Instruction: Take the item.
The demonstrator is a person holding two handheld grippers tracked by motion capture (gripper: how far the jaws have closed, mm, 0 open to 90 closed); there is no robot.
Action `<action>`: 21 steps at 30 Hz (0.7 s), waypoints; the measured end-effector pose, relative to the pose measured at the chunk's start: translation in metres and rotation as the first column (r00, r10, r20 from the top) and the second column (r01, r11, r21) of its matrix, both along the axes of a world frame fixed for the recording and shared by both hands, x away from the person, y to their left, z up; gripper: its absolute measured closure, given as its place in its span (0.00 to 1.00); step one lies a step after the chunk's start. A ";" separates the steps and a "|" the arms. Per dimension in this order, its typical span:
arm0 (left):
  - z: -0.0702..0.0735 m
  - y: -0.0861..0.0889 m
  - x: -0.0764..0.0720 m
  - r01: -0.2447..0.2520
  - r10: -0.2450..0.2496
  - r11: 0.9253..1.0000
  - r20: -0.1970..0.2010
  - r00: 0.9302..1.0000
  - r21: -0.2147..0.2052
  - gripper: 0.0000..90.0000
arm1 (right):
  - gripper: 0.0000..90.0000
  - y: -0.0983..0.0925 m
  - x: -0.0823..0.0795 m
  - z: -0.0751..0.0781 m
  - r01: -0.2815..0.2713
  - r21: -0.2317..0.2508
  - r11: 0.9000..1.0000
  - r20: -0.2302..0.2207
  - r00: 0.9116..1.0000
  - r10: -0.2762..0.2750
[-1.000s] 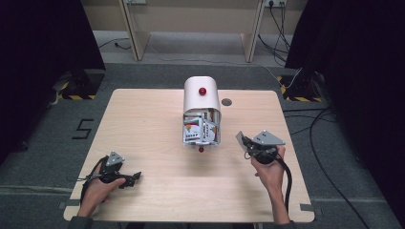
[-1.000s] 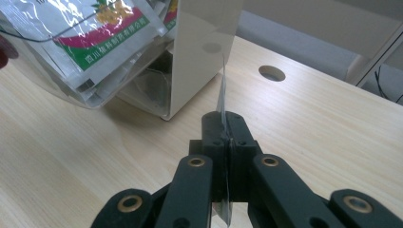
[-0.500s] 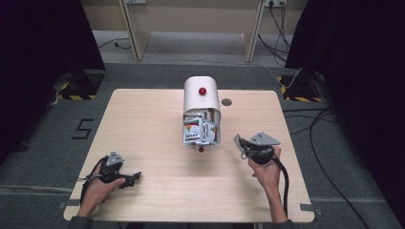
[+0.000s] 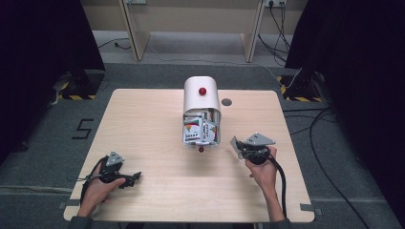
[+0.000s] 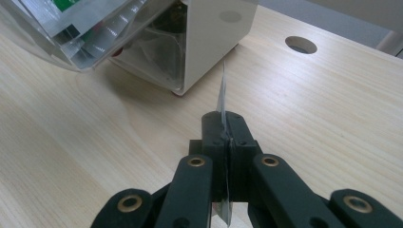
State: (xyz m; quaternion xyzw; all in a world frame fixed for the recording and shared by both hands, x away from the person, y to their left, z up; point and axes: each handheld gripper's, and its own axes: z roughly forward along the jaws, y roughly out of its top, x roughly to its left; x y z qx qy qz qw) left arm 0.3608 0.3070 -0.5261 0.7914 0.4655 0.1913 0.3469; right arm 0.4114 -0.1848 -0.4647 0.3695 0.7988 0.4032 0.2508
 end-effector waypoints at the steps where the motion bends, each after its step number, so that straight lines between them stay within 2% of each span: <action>1: 0.000 0.000 0.000 0.000 0.000 1.000 0.000 1.000 0.000 0.00 | 0.99 0.000 0.001 -0.002 -0.003 -0.001 1.000 -0.003 1.000 0.003; 7: 0.000 0.000 0.000 0.000 0.000 1.000 0.000 1.000 0.000 0.00 | 0.99 0.001 0.006 -0.011 0.005 -0.004 1.000 -0.031 0.999 -0.005; 21: 0.000 0.000 0.000 0.000 0.000 1.000 0.000 1.000 0.000 0.00 | 0.99 -0.008 0.013 -0.018 0.041 0.002 0.999 -0.039 0.998 -0.041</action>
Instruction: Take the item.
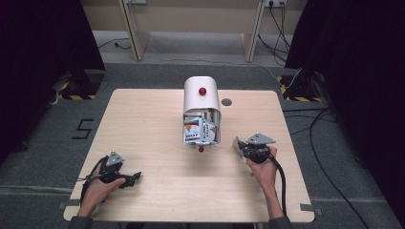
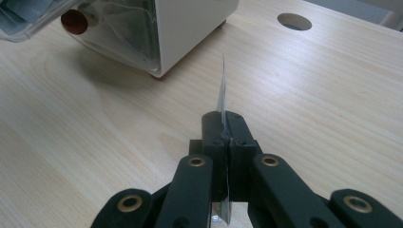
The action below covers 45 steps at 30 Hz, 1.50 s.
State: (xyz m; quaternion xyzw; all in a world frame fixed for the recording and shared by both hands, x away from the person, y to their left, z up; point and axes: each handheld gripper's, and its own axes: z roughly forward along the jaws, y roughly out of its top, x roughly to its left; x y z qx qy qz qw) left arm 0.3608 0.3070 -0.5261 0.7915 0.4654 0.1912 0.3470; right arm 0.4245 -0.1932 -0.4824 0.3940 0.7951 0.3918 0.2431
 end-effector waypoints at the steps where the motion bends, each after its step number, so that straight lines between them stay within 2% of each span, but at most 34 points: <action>1: 0.000 0.000 0.000 0.000 0.000 1.000 0.000 1.000 0.000 0.00 | 0.99 0.000 0.000 0.000 -0.001 -0.003 1.000 0.002 1.000 0.001; 4: 0.000 0.000 0.000 0.000 0.000 1.000 0.000 1.000 0.000 0.00 | 0.99 0.000 0.001 -0.001 0.008 -0.013 1.000 0.010 1.000 -0.008; 6: 0.000 0.000 0.000 0.000 0.000 1.000 0.000 1.000 0.000 0.00 | 0.99 -0.001 0.001 0.000 0.024 -0.050 0.998 0.024 0.999 -0.023; 11: 0.000 0.000 0.000 0.000 0.000 1.000 0.000 1.000 0.000 0.00 | 0.99 -0.003 0.001 0.000 0.030 -0.050 0.998 0.022 0.999 -0.029; 21: 0.000 0.000 0.000 0.000 0.000 1.000 0.000 1.000 0.000 0.00 | 0.84 0.006 0.000 -0.002 -0.006 -0.065 0.998 -0.021 1.000 0.005; 26: 0.000 0.000 0.000 -0.001 0.001 1.000 -0.001 1.000 0.001 0.00 | 0.77 0.006 -0.003 0.000 -0.018 -0.035 0.999 -0.047 0.999 0.017; 27: 0.000 0.000 0.000 0.000 0.000 1.000 0.000 1.000 0.000 0.00 | 0.72 0.004 -0.003 0.001 -0.015 -0.012 1.000 -0.057 0.998 0.014; 32: 0.000 0.000 0.000 0.000 0.000 1.000 0.000 1.000 0.000 0.00 | 0.62 0.003 -0.003 0.003 -0.016 0.032 0.999 -0.061 0.998 0.017; 33: 0.000 0.000 0.000 0.000 0.000 1.000 0.000 1.000 0.000 0.00 | 0.62 0.003 -0.003 0.003 -0.016 0.032 0.999 -0.061 0.998 0.017; 35: 0.000 0.000 0.000 0.000 0.000 1.000 0.000 1.000 0.000 0.00 | 0.53 0.006 -0.003 0.002 -0.019 0.032 0.999 -0.073 0.997 0.022; 37: 0.000 0.000 0.000 0.000 0.000 1.000 0.000 1.000 0.000 0.00 | 0.49 0.008 -0.002 0.001 -0.021 0.030 0.999 -0.068 0.997 0.023; 45: 0.000 0.000 0.000 0.000 0.000 1.000 0.000 1.000 0.001 0.00 | 0.44 0.007 -0.006 0.007 -0.009 0.040 0.999 -0.049 0.999 0.011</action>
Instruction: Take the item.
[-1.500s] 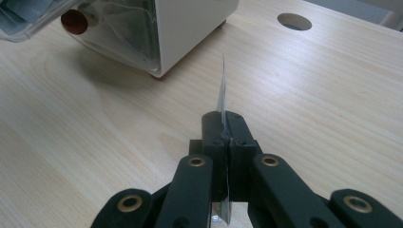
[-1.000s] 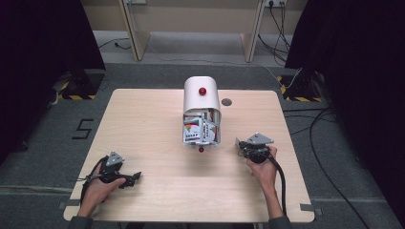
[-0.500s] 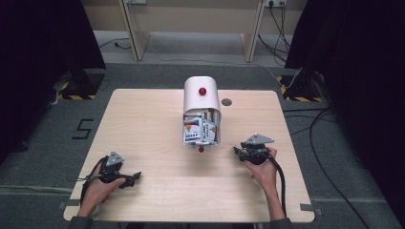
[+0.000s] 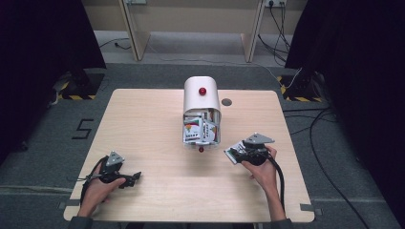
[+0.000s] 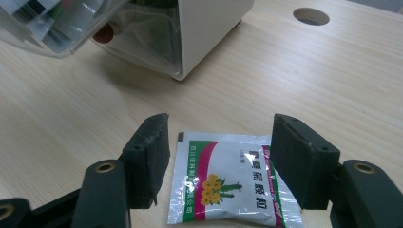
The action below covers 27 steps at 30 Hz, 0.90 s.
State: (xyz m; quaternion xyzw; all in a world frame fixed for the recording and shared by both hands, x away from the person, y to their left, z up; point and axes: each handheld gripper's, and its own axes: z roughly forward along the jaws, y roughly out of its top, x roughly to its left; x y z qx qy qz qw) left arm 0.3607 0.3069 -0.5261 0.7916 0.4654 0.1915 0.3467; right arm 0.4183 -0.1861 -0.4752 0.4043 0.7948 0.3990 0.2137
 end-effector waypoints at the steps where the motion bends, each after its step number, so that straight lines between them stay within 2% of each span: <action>1: 0.000 0.000 0.000 0.000 0.000 1.000 0.000 1.000 0.000 0.00 | 0.44 0.000 0.000 0.000 0.000 0.000 1.000 0.000 1.000 0.000; 14: 0.000 0.000 0.000 -0.001 0.001 1.000 0.001 1.000 -0.001 0.00 | 0.42 -0.003 -0.011 0.006 0.010 0.019 1.000 0.008 1.000 -0.010; 27: 0.000 0.000 -0.001 -0.001 0.001 1.000 0.001 1.000 -0.002 0.00 | 0.35 -0.010 -0.027 0.012 0.012 0.028 1.000 0.020 1.000 -0.013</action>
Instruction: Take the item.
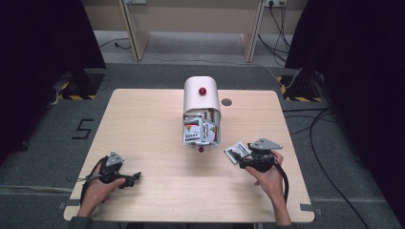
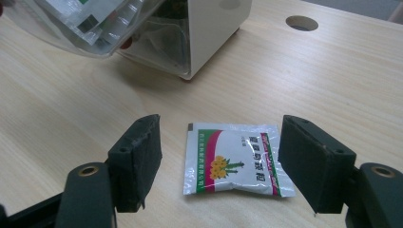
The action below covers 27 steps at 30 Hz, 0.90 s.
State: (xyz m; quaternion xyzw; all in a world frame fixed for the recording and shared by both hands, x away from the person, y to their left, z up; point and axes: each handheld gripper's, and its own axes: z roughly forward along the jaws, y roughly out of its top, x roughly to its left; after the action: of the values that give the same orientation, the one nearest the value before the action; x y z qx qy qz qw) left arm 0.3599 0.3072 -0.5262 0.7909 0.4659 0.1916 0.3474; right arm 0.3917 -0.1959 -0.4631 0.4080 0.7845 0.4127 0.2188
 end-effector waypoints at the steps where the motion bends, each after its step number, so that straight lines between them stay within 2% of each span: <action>1: 0.000 0.000 0.000 0.000 0.000 1.000 0.000 1.000 0.000 0.00 | 0.35 0.000 -0.001 0.000 -0.004 -0.002 1.000 0.003 1.000 0.004; 14: 0.000 0.000 0.000 0.000 0.000 1.000 0.000 1.000 -0.001 0.00 | 0.33 -0.010 -0.013 -0.003 0.007 -0.018 1.000 0.000 1.000 -0.007; 17: 0.000 0.000 0.000 0.000 0.000 1.000 0.000 1.000 -0.002 0.00 | 0.33 -0.011 -0.017 -0.003 -0.003 0.002 1.000 -0.003 1.000 0.003; 27: 0.000 0.000 0.000 0.000 0.000 1.000 0.000 1.000 -0.002 0.00 | 0.30 -0.013 -0.028 -0.006 -0.009 -0.022 1.000 0.007 1.000 0.009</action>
State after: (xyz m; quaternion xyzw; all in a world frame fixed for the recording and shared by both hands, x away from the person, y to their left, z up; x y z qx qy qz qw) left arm 0.3596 0.3073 -0.5262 0.7906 0.4661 0.1912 0.3479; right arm 0.3639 -0.2084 -0.4691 0.4005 0.7899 0.4067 0.2241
